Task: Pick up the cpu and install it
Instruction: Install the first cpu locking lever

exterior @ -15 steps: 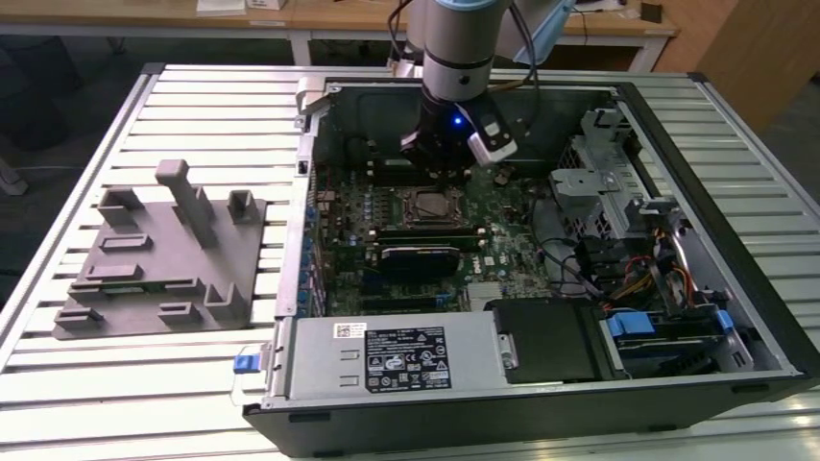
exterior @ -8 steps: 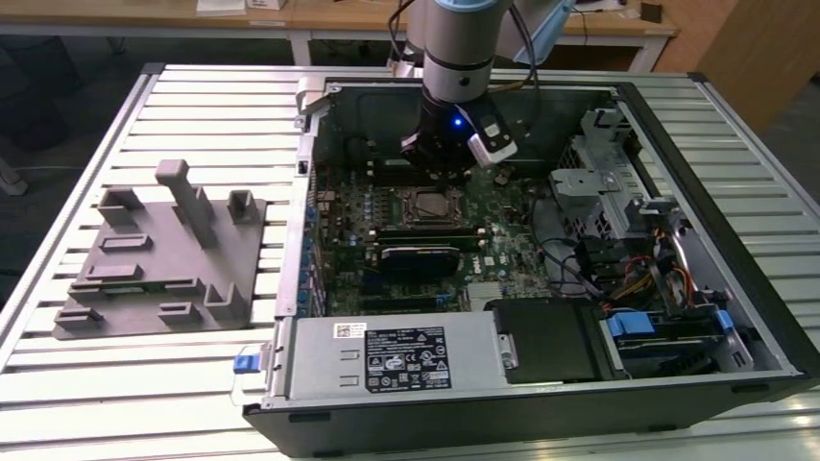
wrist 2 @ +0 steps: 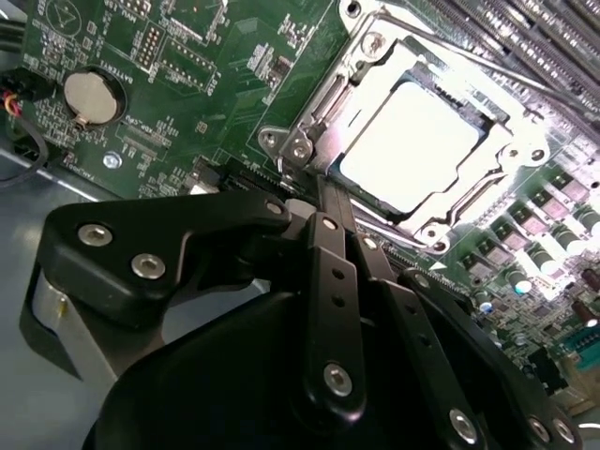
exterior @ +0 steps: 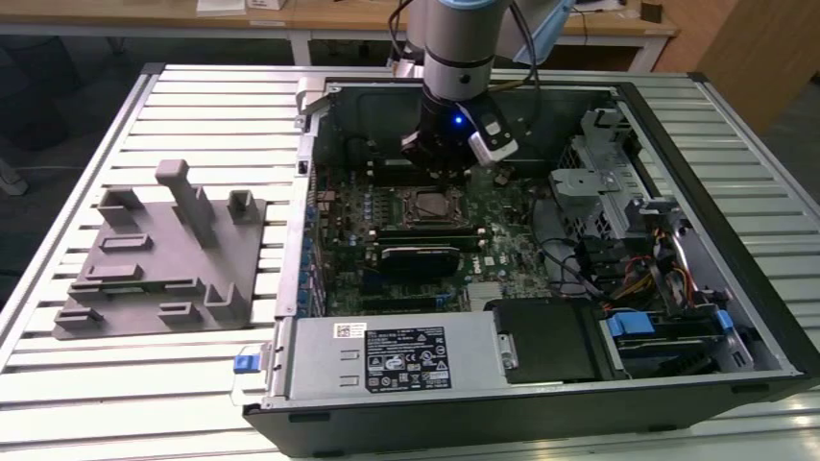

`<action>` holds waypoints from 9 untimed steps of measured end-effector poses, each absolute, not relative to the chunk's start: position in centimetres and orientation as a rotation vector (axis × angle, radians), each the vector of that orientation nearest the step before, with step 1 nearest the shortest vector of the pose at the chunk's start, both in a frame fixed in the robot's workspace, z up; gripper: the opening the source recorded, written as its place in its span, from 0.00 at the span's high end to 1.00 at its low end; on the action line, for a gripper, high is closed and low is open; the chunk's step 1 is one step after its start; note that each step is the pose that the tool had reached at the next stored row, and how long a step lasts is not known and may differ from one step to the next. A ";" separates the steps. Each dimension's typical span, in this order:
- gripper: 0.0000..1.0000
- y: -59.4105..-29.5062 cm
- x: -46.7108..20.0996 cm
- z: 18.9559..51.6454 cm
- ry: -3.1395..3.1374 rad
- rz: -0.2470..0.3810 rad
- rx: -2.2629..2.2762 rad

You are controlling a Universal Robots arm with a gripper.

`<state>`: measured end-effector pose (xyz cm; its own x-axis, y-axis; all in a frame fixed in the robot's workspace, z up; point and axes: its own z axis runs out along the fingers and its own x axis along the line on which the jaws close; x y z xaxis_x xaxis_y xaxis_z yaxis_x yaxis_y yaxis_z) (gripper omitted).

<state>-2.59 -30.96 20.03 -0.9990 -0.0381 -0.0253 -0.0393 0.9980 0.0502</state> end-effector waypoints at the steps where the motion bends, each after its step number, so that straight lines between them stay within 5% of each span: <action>1: 0.89 -31.0 -2.6 20.0 3.116 0.070 -0.061; 9: 0.89 -30.9 -2.5 19.7 3.118 0.032 -0.061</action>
